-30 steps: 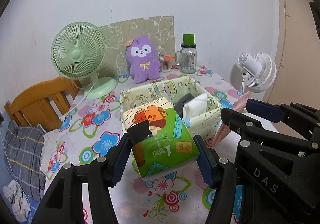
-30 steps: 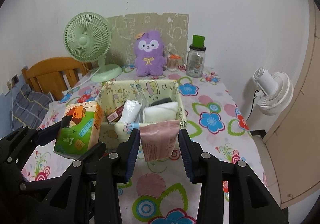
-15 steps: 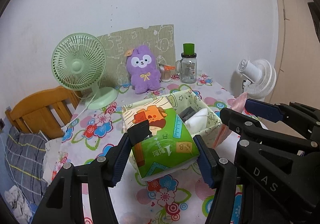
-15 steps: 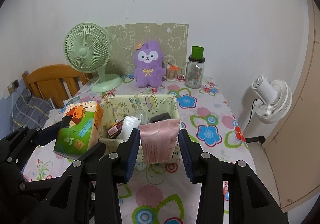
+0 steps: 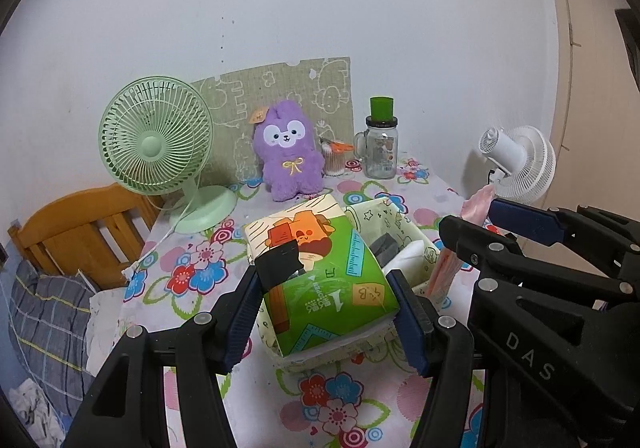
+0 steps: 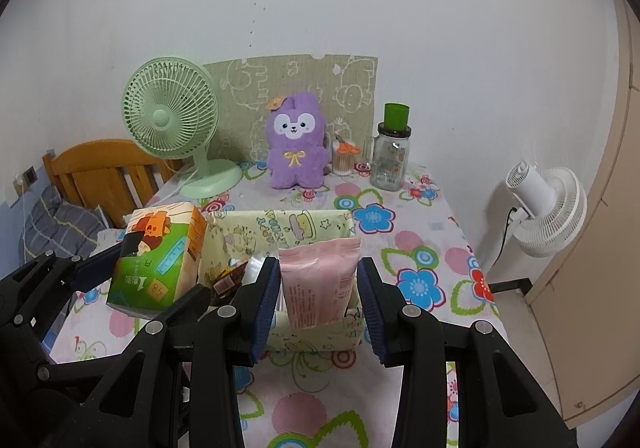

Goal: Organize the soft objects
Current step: 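Lift and carry the green tissue pack and pink receipt over the fabric box with both tools, then lower both items into the box and open both tools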

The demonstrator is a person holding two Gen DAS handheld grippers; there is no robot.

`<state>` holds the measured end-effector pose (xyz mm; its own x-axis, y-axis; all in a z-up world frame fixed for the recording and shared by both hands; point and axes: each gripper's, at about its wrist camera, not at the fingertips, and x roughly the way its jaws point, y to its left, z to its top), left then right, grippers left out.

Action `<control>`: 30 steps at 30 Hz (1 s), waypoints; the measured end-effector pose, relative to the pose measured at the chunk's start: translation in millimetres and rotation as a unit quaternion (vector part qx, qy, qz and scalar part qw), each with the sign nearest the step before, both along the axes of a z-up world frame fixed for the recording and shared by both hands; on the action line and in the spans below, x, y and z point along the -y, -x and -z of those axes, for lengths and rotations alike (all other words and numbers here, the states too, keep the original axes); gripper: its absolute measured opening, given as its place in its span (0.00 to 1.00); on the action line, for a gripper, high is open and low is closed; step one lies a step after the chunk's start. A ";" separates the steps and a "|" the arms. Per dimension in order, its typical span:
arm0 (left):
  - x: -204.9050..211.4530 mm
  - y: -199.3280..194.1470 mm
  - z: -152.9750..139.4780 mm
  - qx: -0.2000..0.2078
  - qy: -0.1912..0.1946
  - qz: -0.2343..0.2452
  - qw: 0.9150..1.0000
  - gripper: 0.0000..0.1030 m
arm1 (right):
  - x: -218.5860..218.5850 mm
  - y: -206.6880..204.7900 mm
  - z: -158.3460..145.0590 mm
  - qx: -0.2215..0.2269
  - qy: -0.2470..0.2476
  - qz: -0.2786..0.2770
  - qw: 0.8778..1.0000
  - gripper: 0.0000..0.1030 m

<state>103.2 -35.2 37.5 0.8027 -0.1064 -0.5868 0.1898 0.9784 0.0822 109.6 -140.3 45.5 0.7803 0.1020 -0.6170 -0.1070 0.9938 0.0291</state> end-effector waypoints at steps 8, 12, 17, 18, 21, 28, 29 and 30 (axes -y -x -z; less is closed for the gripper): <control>-4.0 -15.1 2.4 -0.006 0.003 -0.003 1.000 0.62 | 0.1 -16.9 1.5 -0.005 -0.002 0.005 1.000 0.42; -4.4 -23.1 5.4 -0.011 0.002 -0.002 1.000 0.62 | 0.5 -25.3 2.1 -0.006 -0.007 0.008 1.000 0.42; -5.5 -33.4 10.2 -0.019 0.004 -0.003 1.000 0.62 | -0.8 -34.7 5.0 -0.011 -0.008 0.009 1.000 0.42; -5.8 -35.8 11.3 -0.021 0.003 -0.004 1.000 0.62 | -0.8 -37.0 5.7 -0.011 -0.008 0.009 1.000 0.42; -6.3 -43.2 15.9 -0.027 0.003 -0.005 1.000 0.62 | -1.0 -44.1 7.9 -0.014 -0.010 0.010 1.000 0.42; -9.5 -60.6 27.8 -0.045 0.008 -0.009 0.999 0.62 | -4.4 -61.3 15.8 -0.023 -0.011 0.006 1.000 0.42; -9.8 -63.2 29.6 -0.048 0.009 -0.009 0.999 0.62 | -6.0 -63.6 16.2 -0.024 -0.011 0.005 1.000 0.42; -10.0 -65.2 31.3 -0.051 0.010 -0.010 0.999 0.62 | -8.0 -66.2 16.8 -0.024 -0.009 0.003 1.000 0.42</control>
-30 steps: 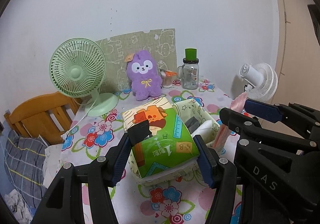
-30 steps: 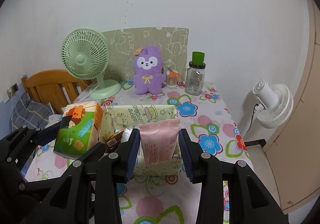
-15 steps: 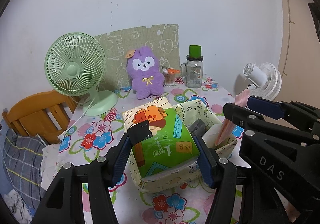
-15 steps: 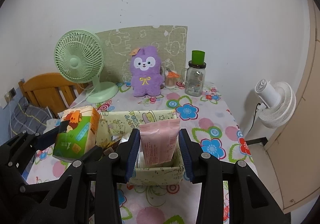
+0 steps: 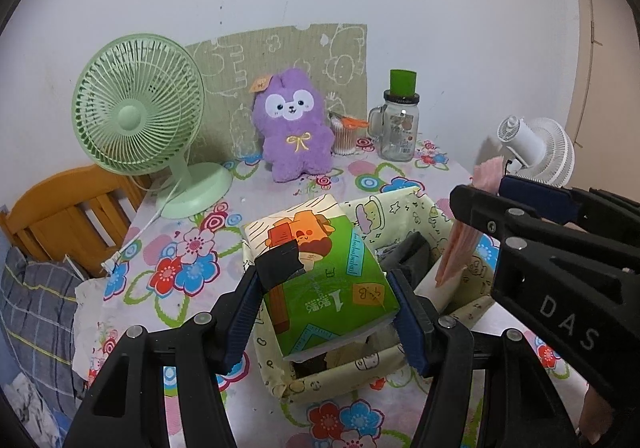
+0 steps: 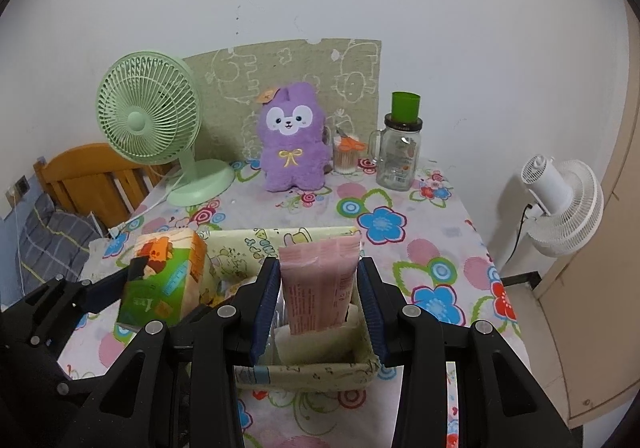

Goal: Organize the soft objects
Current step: 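Lower both items into the box and open both tools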

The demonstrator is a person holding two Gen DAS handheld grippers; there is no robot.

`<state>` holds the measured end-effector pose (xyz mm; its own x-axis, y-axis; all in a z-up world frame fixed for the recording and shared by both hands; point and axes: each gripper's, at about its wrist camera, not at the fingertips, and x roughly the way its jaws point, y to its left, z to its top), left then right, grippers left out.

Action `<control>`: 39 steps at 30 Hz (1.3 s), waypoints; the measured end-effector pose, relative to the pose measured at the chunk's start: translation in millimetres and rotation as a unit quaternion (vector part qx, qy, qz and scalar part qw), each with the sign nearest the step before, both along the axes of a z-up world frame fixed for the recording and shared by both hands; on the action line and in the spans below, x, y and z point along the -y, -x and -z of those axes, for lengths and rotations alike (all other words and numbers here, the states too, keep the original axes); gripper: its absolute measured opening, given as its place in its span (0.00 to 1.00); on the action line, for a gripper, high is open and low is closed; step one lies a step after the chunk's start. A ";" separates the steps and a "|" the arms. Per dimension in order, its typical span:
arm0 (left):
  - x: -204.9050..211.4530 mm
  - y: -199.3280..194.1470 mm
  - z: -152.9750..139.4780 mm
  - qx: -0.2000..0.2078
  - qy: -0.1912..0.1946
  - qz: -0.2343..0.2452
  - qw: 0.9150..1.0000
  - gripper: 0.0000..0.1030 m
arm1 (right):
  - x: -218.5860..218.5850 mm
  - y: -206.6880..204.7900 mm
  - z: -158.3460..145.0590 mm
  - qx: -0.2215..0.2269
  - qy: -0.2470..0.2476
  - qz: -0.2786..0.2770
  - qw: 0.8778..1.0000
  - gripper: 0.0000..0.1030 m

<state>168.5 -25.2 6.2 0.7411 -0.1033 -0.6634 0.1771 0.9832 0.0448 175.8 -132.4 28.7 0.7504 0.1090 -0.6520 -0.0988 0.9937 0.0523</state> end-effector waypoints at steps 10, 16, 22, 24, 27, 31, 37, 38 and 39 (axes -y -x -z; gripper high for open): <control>-4.6 -23.7 22.2 -0.031 0.006 -0.007 0.999 0.65 | -9.5 -20.0 11.6 -0.015 0.008 -0.008 1.000 0.42; -5.4 -25.6 27.4 -0.034 0.000 -0.008 0.999 0.80 | -15.4 -28.6 18.0 -0.022 0.015 -0.014 1.000 0.42; -6.8 -25.3 29.9 -0.037 -0.002 -0.006 0.999 0.84 | -21.6 -37.4 25.1 -0.031 0.016 -0.022 0.999 0.42; -7.4 -26.3 30.7 -0.040 -0.002 -0.006 0.999 0.85 | -23.6 -40.1 27.8 -0.034 0.015 -0.024 0.999 0.42; -7.5 -27.7 31.6 -0.044 -0.001 -0.007 0.999 0.88 | -23.8 -42.4 31.8 -0.040 0.010 -0.026 0.999 0.42; -4.2 -27.4 33.5 -0.047 0.000 -0.004 0.999 0.94 | -21.1 -44.0 37.6 -0.052 0.008 -0.027 0.998 0.42; -0.7 -25.1 35.4 -0.049 0.000 -0.005 0.999 0.99 | -14.5 -44.0 47.1 -0.071 0.007 -0.024 0.997 0.61; -0.5 -24.8 35.8 -0.049 0.000 -0.007 0.999 0.99 | -13.7 -43.2 47.5 -0.070 0.006 -0.023 0.997 0.61; -0.2 -24.0 36.3 -0.050 -0.001 -0.008 0.999 0.99 | -12.6 -42.2 48.2 -0.070 0.005 -0.023 0.997 0.63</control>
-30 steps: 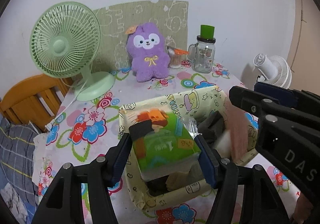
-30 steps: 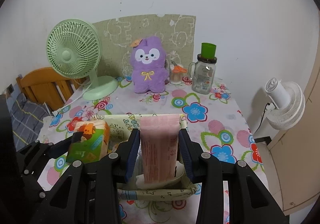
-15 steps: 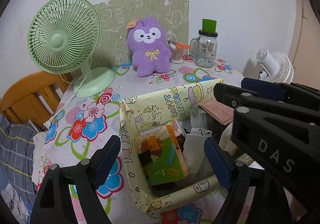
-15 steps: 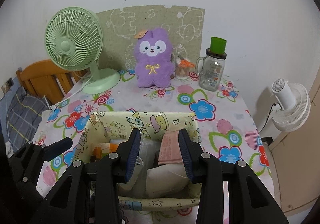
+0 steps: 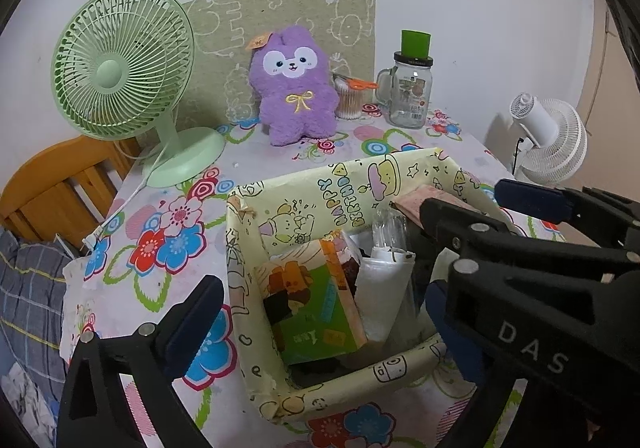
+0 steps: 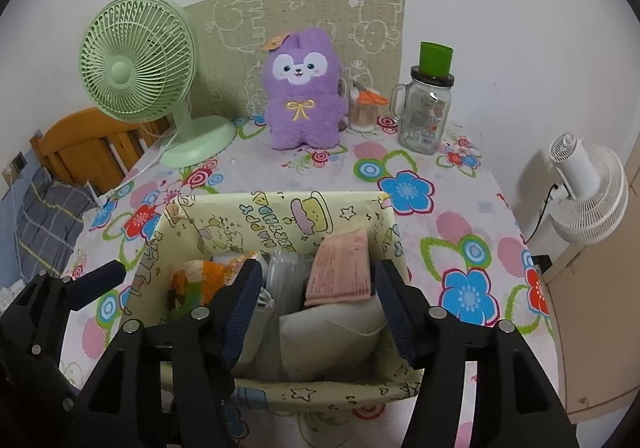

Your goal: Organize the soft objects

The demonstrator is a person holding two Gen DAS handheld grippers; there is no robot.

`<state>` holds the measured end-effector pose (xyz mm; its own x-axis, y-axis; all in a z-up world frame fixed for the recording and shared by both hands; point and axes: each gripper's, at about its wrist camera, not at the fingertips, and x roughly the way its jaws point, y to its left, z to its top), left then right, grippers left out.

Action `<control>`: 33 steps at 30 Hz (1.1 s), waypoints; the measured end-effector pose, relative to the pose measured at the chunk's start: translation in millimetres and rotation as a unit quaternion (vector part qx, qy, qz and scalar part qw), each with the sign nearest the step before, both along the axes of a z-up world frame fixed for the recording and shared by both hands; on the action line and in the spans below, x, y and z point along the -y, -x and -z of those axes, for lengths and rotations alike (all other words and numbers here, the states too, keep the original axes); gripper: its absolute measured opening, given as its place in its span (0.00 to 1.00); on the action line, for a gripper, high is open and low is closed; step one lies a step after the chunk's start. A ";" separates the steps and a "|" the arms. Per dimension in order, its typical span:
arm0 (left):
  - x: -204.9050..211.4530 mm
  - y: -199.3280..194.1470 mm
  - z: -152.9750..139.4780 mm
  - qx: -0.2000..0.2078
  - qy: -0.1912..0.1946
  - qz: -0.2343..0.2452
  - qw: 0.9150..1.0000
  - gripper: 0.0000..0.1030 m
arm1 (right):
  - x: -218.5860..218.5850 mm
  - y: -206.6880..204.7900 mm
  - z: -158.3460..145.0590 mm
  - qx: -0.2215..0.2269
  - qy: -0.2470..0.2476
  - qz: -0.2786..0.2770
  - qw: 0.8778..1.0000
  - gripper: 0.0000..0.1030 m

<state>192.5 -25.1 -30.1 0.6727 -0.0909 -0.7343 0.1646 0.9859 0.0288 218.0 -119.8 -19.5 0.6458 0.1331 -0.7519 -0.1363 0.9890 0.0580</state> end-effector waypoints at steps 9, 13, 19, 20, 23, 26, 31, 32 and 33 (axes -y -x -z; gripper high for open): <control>4.3 9.2 0.8 -0.006 0.002 -0.002 1.000 1.00 | 9.7 10.4 6.2 -0.009 0.003 0.003 1.000 0.78; 6.3 13.7 0.4 -0.005 0.000 -0.005 1.000 1.00 | 13.5 17.1 7.0 -0.011 0.005 0.005 1.000 0.81; 7.6 25.5 -3.9 0.000 0.004 -0.007 1.000 1.00 | 20.8 30.1 5.8 -0.011 0.003 0.010 1.000 0.82; 7.8 28.0 -4.8 0.001 0.004 -0.007 1.000 1.00 | 22.0 32.3 5.4 -0.010 0.002 0.011 1.000 0.82; 7.5 34.8 -6.8 0.003 0.006 -0.009 1.000 1.00 | 25.3 39.6 3.2 -0.007 0.000 0.014 1.000 0.82; 6.3 41.4 -9.0 0.005 0.010 -0.011 1.000 1.00 | 26.9 47.5 -0.2 -0.002 0.002 0.015 1.000 0.82; 5.0 51.6 -12.7 0.010 0.011 -0.012 1.000 1.00 | 29.7 59.6 -3.3 0.003 0.003 0.018 1.000 0.82; 4.8 53.3 -13.5 0.011 0.011 -0.011 1.000 1.00 | 30.6 61.7 -3.8 0.004 0.002 0.019 1.000 0.82; 4.5 55.7 -14.7 0.012 0.011 -0.011 1.000 1.00 | 31.3 64.4 -4.8 0.006 0.001 0.020 1.000 0.82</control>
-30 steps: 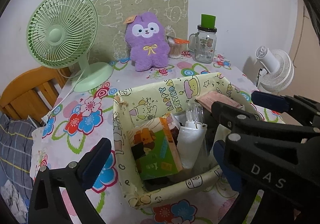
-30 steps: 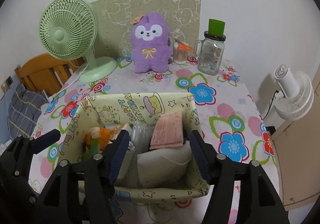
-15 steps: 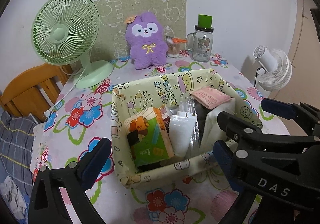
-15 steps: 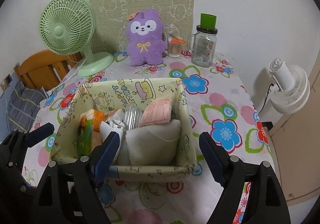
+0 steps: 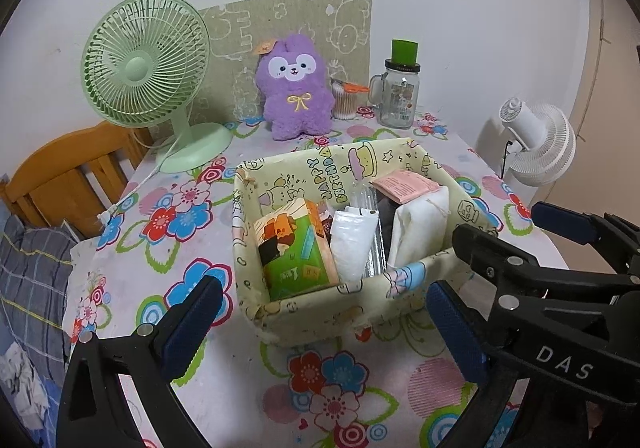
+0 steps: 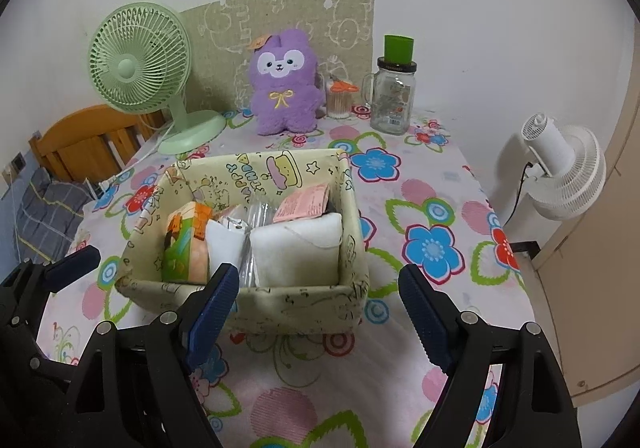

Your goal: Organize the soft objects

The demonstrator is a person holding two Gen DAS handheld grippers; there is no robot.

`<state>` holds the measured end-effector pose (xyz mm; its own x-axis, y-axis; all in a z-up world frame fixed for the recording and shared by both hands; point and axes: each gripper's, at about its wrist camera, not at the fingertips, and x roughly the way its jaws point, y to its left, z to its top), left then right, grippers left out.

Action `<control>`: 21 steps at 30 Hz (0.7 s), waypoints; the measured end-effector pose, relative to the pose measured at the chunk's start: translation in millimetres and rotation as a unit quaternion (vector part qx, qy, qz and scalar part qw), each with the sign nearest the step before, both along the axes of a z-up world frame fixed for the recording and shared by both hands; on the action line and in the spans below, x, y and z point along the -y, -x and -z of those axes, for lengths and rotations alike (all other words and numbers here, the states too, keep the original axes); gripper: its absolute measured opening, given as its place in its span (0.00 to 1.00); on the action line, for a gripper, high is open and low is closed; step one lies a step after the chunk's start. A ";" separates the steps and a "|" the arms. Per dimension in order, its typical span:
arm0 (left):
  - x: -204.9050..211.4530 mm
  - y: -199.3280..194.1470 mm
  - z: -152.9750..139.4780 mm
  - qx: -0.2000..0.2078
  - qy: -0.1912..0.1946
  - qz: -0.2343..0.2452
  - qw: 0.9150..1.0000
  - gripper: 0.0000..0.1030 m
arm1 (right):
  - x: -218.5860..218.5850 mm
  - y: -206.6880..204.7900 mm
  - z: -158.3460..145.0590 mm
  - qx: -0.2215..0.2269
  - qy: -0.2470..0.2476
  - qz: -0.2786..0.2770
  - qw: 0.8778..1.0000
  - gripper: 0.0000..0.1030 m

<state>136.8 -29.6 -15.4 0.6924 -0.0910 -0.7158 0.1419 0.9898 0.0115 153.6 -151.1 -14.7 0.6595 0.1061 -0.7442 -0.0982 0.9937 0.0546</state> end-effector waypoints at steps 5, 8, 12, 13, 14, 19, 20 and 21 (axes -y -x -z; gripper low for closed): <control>-2.2 9.8 -4.4 0.006 0.003 -0.001 1.000 1.00 | 2.5 12.6 -5.7 0.010 0.000 0.004 1.000 0.82; -4.0 15.7 -6.3 0.010 0.004 -0.003 1.000 1.00 | 4.3 19.4 -8.4 0.014 -0.001 0.007 1.000 0.82; -8.3 22.9 -8.2 0.013 0.006 -0.007 1.000 1.00 | 5.8 27.0 -10.8 0.018 -0.002 0.010 1.000 0.82; -9.1 24.3 -8.8 0.014 0.006 -0.007 1.000 1.00 | 5.9 28.5 -11.2 0.019 -0.001 0.010 1.000 0.82; -10.3 26.3 -9.7 0.015 0.007 -0.009 1.000 1.00 | 5.9 30.0 -11.9 0.020 -0.001 0.011 1.000 0.82; -15.2 35.2 -13.8 0.020 0.007 -0.015 1.000 1.00 | 7.9 38.6 -15.7 0.026 -0.004 0.014 1.000 0.82; -16.0 36.7 -14.6 0.020 0.007 -0.017 1.000 1.00 | 8.4 40.7 -16.8 0.028 -0.006 0.014 0.999 0.82; -16.5 38.7 -15.4 0.021 0.008 -0.019 1.000 1.00 | 8.4 42.5 -17.9 0.029 -0.006 0.014 0.999 0.82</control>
<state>98.1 -13.0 0.0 0.7244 -0.0752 -0.6853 0.1047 0.9945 0.0015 111.1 -159.5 3.2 0.7042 0.0959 -0.7035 -0.0742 0.9953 0.0615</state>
